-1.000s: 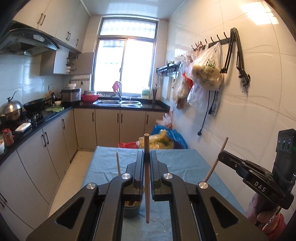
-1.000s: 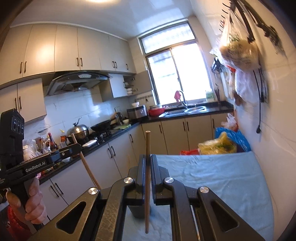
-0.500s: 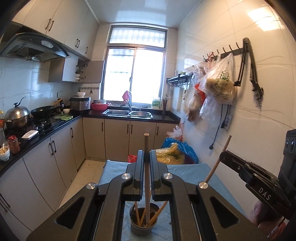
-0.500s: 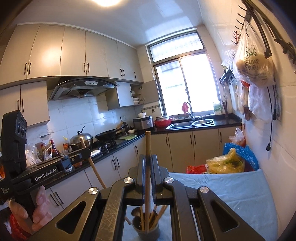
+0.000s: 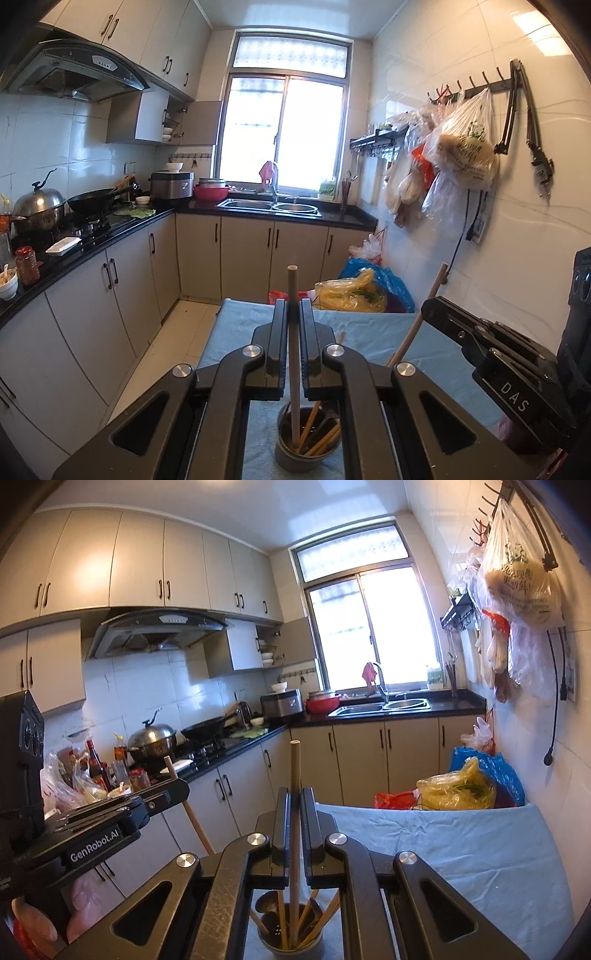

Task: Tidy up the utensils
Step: 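Carry the chopsticks with both tools over the holder cup and lower them, then lower the chopsticks into the holder cup and open both tools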

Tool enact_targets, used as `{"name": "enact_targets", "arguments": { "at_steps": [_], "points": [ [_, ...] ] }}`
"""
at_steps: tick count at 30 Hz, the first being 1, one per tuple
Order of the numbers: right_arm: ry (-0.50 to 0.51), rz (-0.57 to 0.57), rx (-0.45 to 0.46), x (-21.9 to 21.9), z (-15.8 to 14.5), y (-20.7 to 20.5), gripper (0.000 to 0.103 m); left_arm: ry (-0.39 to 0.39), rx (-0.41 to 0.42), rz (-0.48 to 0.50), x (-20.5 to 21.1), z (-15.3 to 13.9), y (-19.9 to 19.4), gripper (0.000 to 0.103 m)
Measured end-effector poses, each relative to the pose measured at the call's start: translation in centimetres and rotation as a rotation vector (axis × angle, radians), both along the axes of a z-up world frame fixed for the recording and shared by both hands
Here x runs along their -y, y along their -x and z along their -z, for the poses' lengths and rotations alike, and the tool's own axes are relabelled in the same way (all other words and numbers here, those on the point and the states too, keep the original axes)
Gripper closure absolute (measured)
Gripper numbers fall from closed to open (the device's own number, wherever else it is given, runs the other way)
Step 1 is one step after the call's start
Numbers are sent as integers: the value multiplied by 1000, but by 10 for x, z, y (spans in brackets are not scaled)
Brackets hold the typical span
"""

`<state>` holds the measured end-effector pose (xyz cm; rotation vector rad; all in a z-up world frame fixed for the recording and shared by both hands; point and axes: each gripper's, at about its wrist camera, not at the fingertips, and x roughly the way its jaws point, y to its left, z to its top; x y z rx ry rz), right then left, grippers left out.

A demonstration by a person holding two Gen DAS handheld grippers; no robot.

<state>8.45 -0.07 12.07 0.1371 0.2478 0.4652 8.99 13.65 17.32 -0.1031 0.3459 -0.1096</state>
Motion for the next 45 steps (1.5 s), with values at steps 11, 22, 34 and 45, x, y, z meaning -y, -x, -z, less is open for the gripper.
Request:
{"name": "enact_targets", "arguments": {
  "at_steps": [11, 22, 34, 45],
  "points": [
    [80, -12, -42, -24, 33, -19, 98, 15, -73, -2, -6, 36, -14, 98],
    [125, -21, -93, -29, 57, -30, 98, -3, -110, 1, -5, 62, -10, 97],
    [155, -20, -131, -34, 70, -35, 98, -1, -142, 0, -4, 76, -14, 97],
    [155, -21, -165, -33, 78, -37, 97, -6, -151, -5, -4, 78, -18, 97]
  ]
}}
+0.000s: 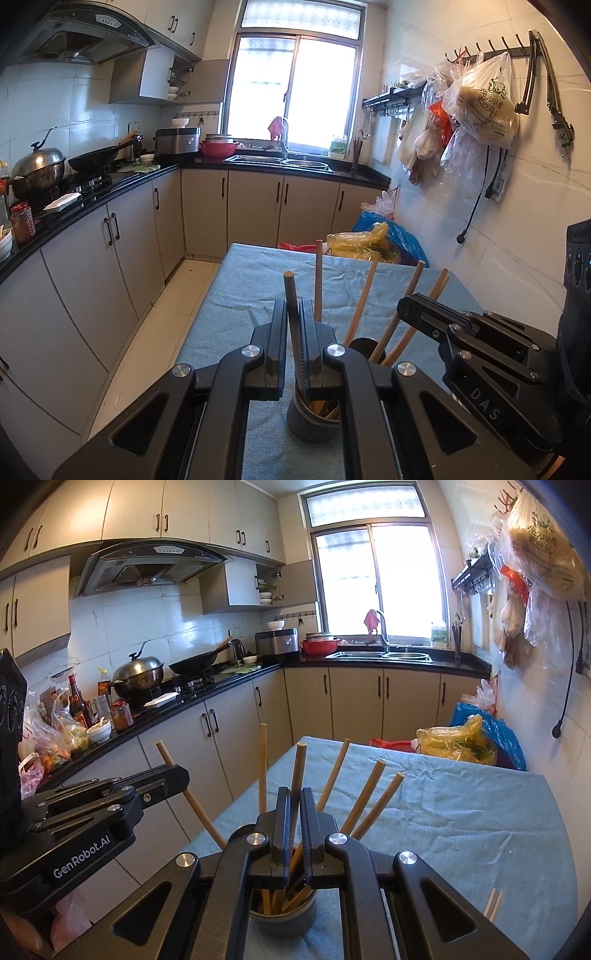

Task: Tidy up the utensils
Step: 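Lower the chopsticks into the holder cup and open both tools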

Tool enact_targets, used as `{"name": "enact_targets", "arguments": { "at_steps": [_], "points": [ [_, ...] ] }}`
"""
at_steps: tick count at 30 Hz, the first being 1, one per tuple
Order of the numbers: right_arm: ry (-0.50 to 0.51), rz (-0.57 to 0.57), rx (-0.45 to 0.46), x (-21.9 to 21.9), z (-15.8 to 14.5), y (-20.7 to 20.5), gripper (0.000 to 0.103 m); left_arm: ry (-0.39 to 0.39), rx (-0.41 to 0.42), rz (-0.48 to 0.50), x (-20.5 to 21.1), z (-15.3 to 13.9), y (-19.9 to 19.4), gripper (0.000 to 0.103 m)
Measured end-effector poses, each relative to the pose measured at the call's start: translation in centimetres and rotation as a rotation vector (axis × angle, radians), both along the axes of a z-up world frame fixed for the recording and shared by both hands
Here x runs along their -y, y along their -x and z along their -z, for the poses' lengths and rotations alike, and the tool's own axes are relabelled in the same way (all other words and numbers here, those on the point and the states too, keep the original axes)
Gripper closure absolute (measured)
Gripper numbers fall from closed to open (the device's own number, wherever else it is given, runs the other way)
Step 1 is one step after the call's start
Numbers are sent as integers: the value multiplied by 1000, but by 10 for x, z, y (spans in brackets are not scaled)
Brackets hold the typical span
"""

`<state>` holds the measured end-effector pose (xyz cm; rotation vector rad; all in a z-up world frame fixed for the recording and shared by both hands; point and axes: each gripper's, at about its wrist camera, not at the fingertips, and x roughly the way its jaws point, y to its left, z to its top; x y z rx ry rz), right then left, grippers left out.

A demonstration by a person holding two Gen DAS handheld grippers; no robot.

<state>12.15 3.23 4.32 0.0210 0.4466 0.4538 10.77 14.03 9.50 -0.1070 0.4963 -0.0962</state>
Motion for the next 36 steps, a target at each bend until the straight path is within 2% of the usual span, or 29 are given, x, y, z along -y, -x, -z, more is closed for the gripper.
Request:
{"name": "enact_targets", "arguments": {
  "at_steps": [6, 20, 27, 36],
  "points": [
    [-10, -7, -8, 3, -5, 2, 97, 4, -4, -3, -2, 2, 0, 97],
    [-75, -15, 49, 17, -34, 30, 97, 12, 22, -11, -4, -6, 19, 97],
    [-135, -10, 52, 39, -45, 49, 97, -9, 43, -10, 4, -15, 32, 97],
    [-188, 30, 52, 77, -44, 71, 97, -57, 76, -3, 28, -25, 52, 96]
  ]
}}
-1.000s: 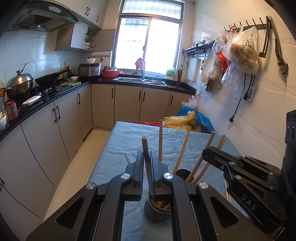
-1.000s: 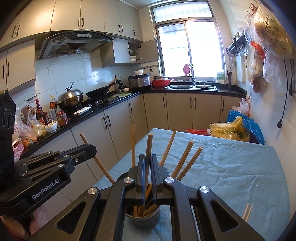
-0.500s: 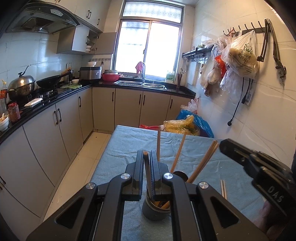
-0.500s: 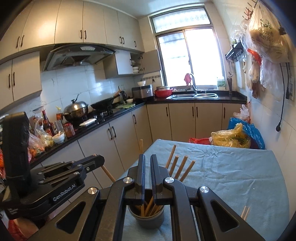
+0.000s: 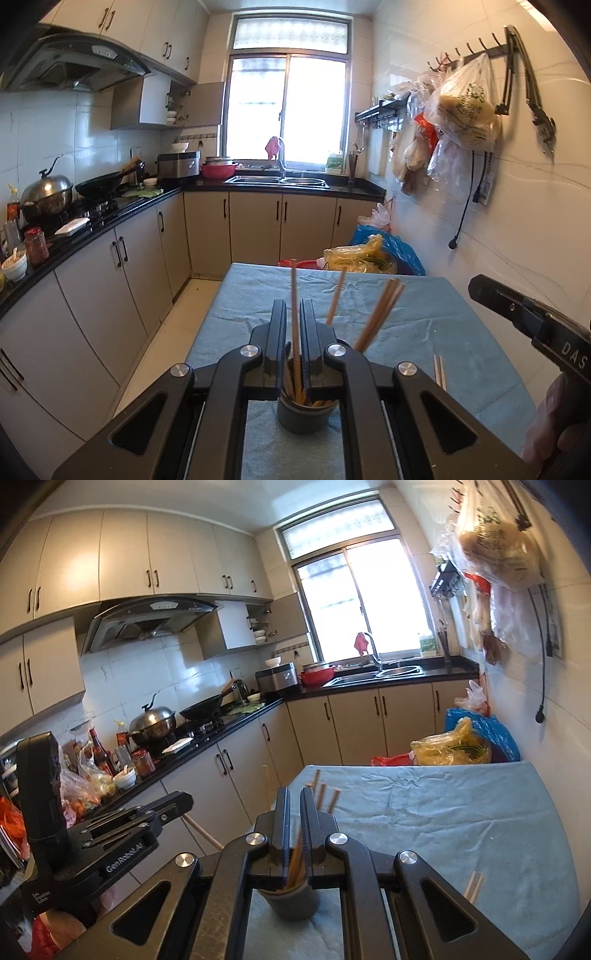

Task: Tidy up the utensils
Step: 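Move both tools back to the last chopsticks on the towel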

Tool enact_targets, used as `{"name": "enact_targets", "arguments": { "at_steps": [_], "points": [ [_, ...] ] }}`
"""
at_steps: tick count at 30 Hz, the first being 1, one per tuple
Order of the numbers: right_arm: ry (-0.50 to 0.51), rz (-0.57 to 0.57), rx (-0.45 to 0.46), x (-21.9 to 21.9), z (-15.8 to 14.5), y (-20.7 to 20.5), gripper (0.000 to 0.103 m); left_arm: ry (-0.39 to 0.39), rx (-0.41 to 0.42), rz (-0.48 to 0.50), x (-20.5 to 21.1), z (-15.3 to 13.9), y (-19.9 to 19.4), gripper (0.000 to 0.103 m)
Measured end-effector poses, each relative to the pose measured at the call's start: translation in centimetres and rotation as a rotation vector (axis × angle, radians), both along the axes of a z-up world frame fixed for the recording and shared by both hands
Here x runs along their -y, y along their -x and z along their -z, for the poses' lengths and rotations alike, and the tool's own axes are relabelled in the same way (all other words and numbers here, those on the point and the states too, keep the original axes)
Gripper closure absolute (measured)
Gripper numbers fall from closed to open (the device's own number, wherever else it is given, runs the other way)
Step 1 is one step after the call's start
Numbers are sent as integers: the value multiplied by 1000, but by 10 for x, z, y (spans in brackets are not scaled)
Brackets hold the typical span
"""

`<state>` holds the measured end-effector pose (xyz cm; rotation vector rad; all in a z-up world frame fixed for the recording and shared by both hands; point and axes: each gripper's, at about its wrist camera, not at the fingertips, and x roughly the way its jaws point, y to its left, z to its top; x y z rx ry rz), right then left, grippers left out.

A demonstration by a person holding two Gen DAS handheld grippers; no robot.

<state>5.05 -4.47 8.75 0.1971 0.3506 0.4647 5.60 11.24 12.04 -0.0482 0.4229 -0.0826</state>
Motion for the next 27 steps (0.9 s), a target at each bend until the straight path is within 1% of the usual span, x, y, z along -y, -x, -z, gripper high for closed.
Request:
{"name": "enact_targets", "arguments": {
  "at_steps": [7, 10, 11, 13, 15, 18, 22, 23, 25, 27],
  "points": [
    [-46, 43, -39, 38, 10, 6, 97, -25, 6, 28, 27, -3, 15, 96],
    [-49, 80, -48, 60, 20, 11, 97, -17, -2, 71, 45, 0, 25, 96],
    [-54, 88, -59, 68, 23, 12, 97, -18, -7, 82, 52, 2, 26, 95],
    [-66, 106, -83, 85, 32, 12, 97, -25, -25, 119, 70, 10, 31, 87],
    [-71, 130, -111, 100, 42, 12, 97, -39, -45, 150, 86, 18, 33, 87],
    [-88, 163, -182, 126, 61, 6, 97, -59, -106, 202, 113, 37, 28, 87],
    [-107, 200, -333, 158, 93, -14, 97, -58, -223, 249, 140, 63, 13, 87],
    [-113, 202, -372, 163, 100, -19, 97, -59, -268, 263, 147, 72, 7, 87],
    [-125, 211, -484, 176, 121, -38, 97, -57, -324, 279, 153, 84, -1, 87],
    [-134, 212, -575, 186, 139, -55, 97, -61, -392, 289, 160, 99, -11, 87]
  ]
}}
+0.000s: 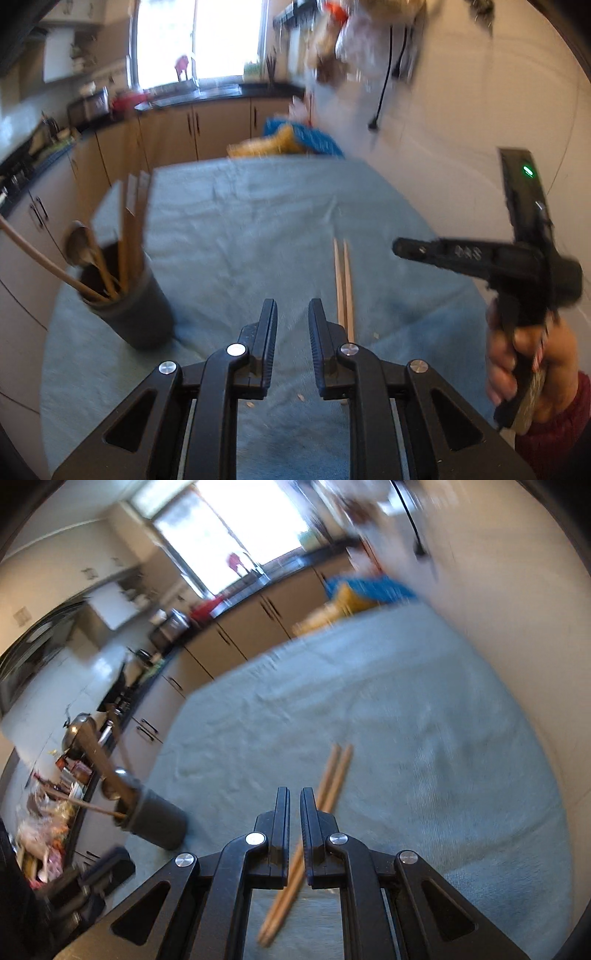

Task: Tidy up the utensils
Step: 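Move both tools back to the last chopsticks on the towel, then grasp a wooden chopstick with the right tool while the left tool grasps another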

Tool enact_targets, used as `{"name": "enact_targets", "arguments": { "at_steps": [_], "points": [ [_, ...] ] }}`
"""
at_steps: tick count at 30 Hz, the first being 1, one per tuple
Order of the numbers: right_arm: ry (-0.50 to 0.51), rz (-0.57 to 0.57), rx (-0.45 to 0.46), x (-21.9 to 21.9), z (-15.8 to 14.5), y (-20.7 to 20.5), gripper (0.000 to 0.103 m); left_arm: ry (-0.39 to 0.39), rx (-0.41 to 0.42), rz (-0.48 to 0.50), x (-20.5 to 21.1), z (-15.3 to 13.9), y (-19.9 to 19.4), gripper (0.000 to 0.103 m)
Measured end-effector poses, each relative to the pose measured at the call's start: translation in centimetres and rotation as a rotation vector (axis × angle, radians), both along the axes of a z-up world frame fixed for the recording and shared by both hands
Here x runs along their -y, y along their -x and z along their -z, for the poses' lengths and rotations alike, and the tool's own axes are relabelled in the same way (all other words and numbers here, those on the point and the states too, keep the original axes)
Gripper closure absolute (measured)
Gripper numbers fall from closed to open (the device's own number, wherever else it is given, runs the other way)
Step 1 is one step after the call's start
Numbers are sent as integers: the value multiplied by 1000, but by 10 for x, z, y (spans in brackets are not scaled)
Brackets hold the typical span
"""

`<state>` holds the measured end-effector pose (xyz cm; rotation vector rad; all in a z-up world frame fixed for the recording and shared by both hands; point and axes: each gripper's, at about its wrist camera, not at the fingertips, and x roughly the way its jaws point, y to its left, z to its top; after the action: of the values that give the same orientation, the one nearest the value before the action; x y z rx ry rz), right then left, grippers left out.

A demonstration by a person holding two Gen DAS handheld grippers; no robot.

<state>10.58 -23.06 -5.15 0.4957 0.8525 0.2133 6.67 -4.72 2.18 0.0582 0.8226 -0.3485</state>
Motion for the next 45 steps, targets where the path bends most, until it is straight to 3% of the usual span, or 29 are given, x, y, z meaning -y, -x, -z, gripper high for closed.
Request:
{"name": "enact_targets", "arguments": {
  "at_steps": [6, 16, 20, 27, 33, 41, 45],
  "points": [
    [-9, 21, -176, 10, 37, -52, 97, -36, -91, 5, 4, 27, -12, 87],
    [145, 37, -297, -11, 59, -101, 97, -34, -112, 14, -12, 41, -17, 87],
    [173, 38, -301, -15, 60, -106, 95, -26, -113, 14, -17, 42, -20, 87],
    [306, -10, -313, -29, 56, -110, 96, -17, -133, 31, -6, 45, -31, 87],
    [321, 1, -313, -3, 56, -93, 98, -19, -168, 77, 23, 44, -51, 86],
    [213, 28, -276, 39, 54, -62, 98, -18, -333, 120, 84, 67, -116, 79],
    [160, 28, -264, 52, 55, -52, 98, -71, -371, 79, 105, 83, -147, 79]
  ]
}}
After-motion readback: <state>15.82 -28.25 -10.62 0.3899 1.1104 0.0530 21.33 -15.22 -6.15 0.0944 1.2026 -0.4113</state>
